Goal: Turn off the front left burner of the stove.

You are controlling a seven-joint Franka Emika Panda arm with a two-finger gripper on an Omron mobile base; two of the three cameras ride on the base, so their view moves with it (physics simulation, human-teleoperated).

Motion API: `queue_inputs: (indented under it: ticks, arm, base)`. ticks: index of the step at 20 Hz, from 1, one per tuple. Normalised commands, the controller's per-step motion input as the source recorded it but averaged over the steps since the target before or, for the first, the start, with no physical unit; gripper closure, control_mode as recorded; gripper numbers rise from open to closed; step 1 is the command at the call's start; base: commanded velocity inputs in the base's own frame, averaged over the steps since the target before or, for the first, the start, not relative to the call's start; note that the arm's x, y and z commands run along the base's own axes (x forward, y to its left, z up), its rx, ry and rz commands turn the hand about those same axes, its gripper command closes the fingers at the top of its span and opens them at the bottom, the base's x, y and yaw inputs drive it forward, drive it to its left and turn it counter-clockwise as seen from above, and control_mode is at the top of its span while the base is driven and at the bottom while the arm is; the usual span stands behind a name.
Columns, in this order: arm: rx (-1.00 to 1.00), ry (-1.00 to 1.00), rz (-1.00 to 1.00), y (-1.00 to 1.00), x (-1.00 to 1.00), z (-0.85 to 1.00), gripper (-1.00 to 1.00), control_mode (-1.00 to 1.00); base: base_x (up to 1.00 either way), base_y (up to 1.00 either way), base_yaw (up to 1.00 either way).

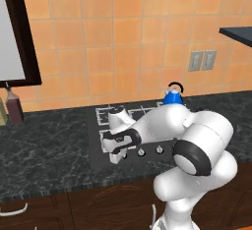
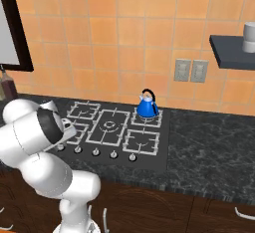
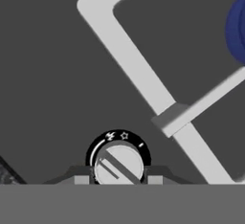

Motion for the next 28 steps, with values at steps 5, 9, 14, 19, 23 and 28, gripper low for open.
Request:
queue_inputs:
  ticks: [5, 9, 14, 19, 23, 28]
  arm:
    - [0.03, -0.01, -0.19, 0.06, 0.09, -0.03, 1.0, -1.0]
    - [0.02, -0.03, -0.37, 0.26, 0.03, -0.07, 1.0, -1.0]
    - [0.01, -0.05, -0.51, 0.27, 0.09, -0.15, 1.0, -1.0]
    - [0.05, -0.08, -0.62, 0.19, 0.16, -0.19, 1.0, -1.0]
    - [0.08, -0.09, -0.67, 0.08, 0.09, -0.24, 1.0, -1.0]
    - [0.11, -0.07, -0.73, 0.0, 0.07, -0.27, 1.0, -1.0]
  base:
    - [0.0, 0.0, 0.0]
    - [0.0, 0.0, 0.0]
    - [0.0, 0.0, 0.0]
    - [0.0, 0.0, 0.0]
    - [0.0, 0.0, 0.0]
    - [0.0, 0.0, 0.0]
